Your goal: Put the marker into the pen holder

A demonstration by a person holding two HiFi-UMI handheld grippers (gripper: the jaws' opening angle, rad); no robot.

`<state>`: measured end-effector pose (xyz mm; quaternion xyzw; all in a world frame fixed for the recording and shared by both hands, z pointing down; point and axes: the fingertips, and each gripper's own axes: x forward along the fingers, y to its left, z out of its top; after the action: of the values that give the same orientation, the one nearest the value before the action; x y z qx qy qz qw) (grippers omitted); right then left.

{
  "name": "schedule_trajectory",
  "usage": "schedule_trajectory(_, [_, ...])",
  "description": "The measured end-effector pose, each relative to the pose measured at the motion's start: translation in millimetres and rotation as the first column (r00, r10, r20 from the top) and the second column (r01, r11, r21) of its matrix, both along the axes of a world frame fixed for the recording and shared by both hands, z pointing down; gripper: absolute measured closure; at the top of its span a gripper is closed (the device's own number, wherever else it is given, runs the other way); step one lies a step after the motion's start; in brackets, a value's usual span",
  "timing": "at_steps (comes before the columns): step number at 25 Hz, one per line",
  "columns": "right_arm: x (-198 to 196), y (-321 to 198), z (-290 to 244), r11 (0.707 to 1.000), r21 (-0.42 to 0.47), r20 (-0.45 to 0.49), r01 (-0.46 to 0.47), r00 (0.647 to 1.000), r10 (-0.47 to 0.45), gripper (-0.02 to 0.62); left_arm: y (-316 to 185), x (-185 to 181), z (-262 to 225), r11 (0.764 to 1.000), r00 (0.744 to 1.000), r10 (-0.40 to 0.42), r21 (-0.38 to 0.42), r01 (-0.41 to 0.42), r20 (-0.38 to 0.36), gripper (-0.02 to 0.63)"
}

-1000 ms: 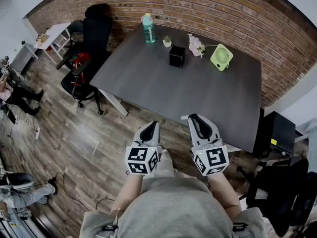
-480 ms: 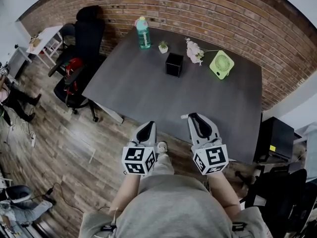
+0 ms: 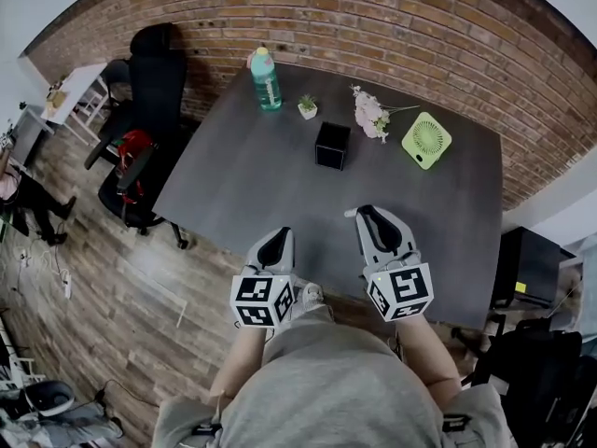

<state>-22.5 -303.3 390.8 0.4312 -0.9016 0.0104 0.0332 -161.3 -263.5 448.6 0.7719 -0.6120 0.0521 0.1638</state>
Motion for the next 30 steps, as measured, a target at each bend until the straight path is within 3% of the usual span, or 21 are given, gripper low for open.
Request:
schedule_trajectory(14, [-29.7,-109.4,1.7,0.998,-0.010,0.004,-0.061,0.998,0.062,0.529,-86.0,-34.9,14.3,0.998,0.999,0.039,-0.039,-0.039,-0.008,0.584])
schedule_trajectory(30, [-43.8,-203.8,25.5,0.990,-0.017,-0.032,-0.142,0.989,0.142,0.529,-127.9,-52.2,42.4,0.991,0.996,0.090,-0.098,-0.093,-0.027,0.584])
